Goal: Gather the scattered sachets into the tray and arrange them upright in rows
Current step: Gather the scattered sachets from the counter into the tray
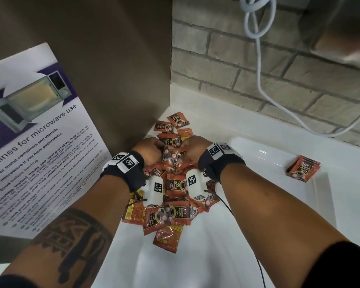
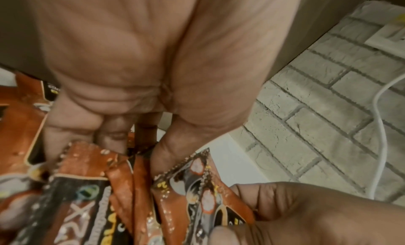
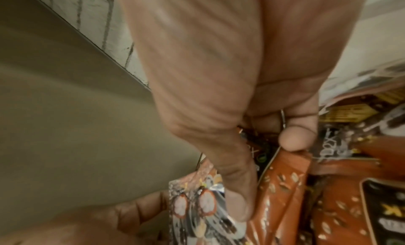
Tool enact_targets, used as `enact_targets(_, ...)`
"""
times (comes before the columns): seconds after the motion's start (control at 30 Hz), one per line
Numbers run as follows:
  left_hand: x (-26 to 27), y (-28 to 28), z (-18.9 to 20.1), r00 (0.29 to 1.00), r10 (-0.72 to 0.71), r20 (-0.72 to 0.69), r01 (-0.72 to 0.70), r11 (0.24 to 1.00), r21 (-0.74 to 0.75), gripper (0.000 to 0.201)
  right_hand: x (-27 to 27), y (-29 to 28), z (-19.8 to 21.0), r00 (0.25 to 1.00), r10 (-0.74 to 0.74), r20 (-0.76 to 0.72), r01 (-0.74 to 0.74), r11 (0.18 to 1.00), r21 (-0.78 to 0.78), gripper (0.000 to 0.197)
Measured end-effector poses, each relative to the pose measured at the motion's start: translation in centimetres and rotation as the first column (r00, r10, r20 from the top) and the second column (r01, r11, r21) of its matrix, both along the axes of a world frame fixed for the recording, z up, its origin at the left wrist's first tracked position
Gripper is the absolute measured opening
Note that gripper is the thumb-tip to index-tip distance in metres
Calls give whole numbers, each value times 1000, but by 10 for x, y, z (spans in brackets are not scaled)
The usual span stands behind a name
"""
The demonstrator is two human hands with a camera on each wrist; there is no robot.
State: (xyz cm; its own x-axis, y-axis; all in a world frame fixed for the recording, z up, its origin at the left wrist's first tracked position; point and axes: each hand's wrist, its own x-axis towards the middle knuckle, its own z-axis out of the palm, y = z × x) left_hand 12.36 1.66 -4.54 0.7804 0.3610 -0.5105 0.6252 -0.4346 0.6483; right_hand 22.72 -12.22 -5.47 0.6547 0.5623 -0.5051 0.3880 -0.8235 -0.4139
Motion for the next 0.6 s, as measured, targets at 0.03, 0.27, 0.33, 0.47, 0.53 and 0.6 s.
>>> enact_targets(0.03, 0, 1, -1, 1000, 11, 7, -11, 1000, -20, 36, 1, -1, 1, 1000, -7, 10, 7, 1000, 8, 63)
enact_targets(0.27, -6, -2, 8, 998, 46, 42, -45, 999, -28, 32, -4, -9, 20, 992, -121, -18, 122, 986, 116, 48)
enact_targets(0.33, -6, -2, 17, 996, 71, 62, -69, 997, -42, 35, -3, -24, 41, 989, -145, 30, 138, 975, 175, 30)
enact_targets(0.47, -2, -11, 41, 985, 54, 166, -54, 999, -8, 40, 11, -94, 83, 960, -251, 126, 232, 961, 150, 25)
enact_targets(0.53, 3, -29, 50, 973, 3, 231, 5, 999, -33, 35, 20, -135, 81, 937, -309, 163, 300, 951, 80, 30)
enact_targets(0.6, 11, -54, 54, 953, -92, 287, 98, 995, -6, 32, 19, -169, 72, 938, -294, 186, 306, 951, -42, 35)
